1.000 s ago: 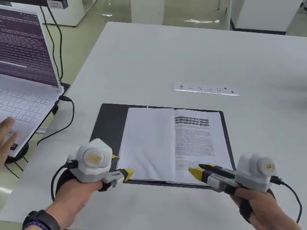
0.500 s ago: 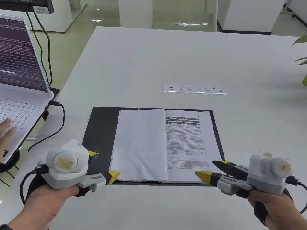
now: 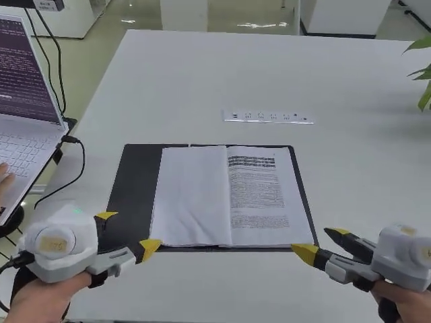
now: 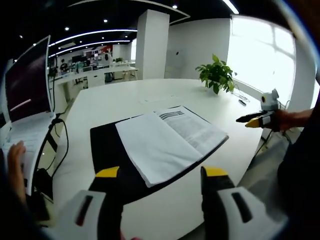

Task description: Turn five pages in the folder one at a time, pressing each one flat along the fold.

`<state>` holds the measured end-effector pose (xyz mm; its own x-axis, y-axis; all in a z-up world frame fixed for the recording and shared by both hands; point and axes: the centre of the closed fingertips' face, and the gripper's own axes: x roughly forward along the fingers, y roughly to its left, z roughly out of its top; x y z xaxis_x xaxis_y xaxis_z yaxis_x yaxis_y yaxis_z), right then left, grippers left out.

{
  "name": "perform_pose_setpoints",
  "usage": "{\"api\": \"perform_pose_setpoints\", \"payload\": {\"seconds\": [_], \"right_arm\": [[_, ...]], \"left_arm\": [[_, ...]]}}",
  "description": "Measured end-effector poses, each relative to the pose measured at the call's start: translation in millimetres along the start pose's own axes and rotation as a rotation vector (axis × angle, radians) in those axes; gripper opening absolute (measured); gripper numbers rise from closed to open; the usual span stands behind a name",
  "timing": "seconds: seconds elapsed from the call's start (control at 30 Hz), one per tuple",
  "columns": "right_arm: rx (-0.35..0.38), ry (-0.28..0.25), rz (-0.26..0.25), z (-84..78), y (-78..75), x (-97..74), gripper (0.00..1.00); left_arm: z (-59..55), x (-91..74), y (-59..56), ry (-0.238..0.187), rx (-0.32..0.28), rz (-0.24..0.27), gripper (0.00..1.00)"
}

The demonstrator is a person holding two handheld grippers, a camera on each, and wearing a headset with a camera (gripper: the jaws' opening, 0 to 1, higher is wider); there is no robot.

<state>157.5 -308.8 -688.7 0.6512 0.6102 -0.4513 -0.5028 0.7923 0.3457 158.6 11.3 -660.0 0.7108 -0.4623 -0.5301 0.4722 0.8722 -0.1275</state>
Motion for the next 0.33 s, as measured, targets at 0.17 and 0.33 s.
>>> {"api": "perform_pose_setpoints", "payload": {"seconds": [0.17,0.33], "right_arm": [[-0.016,-0.001,-0.015,-1.6,6.9,-5.5,0.68],[-0.007,0.008,-0.007,-5.8,12.6,-1.2,0.69]], "left_arm": [[-3.2,-4.3,-2.8,0.004,-0.023,0.028,0.67],[-5.0,-6.7,-3.3,-0.001,-0.044,0.041,0.68]]}}
